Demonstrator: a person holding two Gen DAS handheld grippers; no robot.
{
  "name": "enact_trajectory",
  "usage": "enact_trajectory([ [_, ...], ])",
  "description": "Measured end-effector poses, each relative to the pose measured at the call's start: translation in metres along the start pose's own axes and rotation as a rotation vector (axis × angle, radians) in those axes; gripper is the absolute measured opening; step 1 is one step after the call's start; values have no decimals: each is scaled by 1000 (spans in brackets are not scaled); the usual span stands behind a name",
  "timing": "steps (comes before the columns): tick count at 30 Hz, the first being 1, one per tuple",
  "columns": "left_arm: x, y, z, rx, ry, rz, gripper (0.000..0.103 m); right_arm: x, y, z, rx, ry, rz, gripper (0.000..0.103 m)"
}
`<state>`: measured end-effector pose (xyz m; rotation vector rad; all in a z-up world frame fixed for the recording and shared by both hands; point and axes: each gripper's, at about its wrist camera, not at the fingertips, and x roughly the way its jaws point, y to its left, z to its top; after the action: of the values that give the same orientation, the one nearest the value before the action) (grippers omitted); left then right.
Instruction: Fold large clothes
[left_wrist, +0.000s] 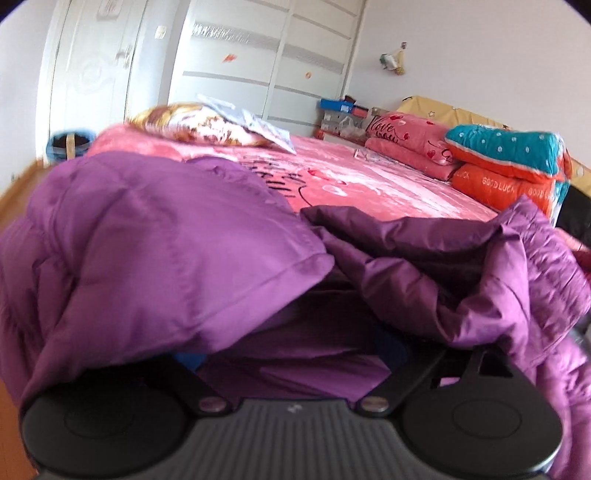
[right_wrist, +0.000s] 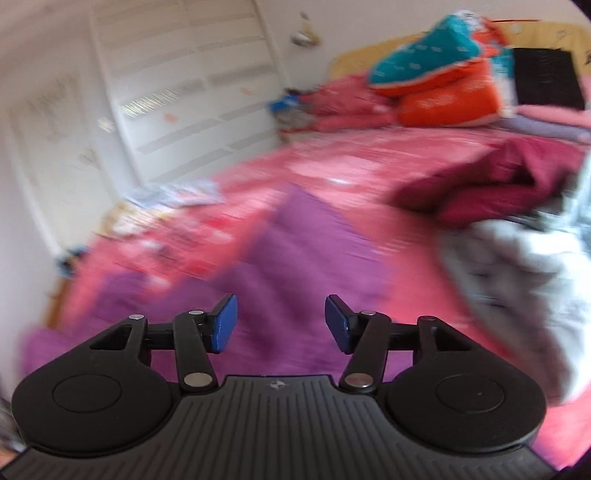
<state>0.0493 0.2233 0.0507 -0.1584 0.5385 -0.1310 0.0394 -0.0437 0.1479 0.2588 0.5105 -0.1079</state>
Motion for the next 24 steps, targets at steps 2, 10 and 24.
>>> enact_trajectory([
  [2, 4, 0, -2, 21, -23, -3, 97, 15, -24, -9, -51, 57, -62, 81],
  [10, 17, -7, -4, 84, -47, 1, 102, 96, -71, -6, -18, 201, 91, 103],
  [24, 32, -20, -4, 102, -49, -29, 102, 143, -63, 9, 6, 227, 246, 43],
])
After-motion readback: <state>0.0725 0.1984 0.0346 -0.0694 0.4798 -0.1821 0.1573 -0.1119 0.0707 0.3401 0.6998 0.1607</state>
